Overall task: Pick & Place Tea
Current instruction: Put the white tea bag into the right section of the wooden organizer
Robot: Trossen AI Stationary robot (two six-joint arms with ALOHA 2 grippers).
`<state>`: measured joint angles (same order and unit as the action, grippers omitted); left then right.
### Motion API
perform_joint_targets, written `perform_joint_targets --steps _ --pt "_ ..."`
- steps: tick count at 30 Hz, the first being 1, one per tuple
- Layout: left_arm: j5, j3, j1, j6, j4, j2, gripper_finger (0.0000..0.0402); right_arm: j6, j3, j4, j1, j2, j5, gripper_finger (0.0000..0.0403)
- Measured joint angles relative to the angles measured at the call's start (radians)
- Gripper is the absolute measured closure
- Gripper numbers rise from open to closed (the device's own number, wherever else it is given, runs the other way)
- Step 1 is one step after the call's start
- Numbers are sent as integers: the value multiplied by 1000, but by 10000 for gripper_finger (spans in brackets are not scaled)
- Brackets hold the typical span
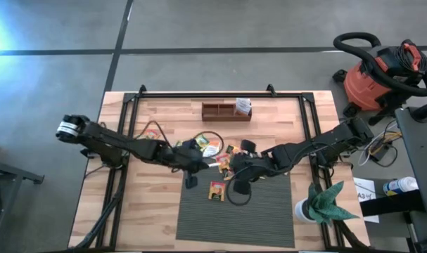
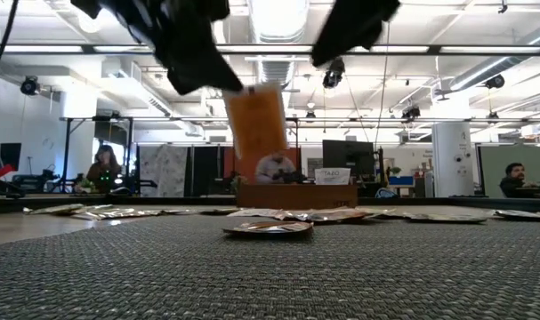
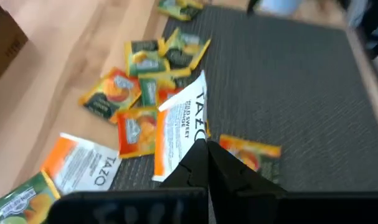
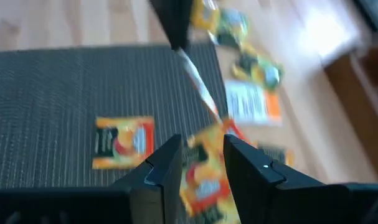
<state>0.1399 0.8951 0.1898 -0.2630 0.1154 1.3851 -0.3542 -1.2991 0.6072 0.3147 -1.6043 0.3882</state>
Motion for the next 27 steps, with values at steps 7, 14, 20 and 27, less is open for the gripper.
perform_joint_targets --steps 7,14,20,27 --pt "-57 2 -24 -12 11 -102 401 222 0 -119 -14 0 7 254" --pt "-71 3 -37 -130 45 -133 401 191 0 -116 -25 0 108 198" --pt "14 19 -59 -358 31 -164 401 -58 0 -112 -25 0 202 188" --pt "303 14 -89 -647 -28 -257 401 -232 0 -111 31 0 396 188"
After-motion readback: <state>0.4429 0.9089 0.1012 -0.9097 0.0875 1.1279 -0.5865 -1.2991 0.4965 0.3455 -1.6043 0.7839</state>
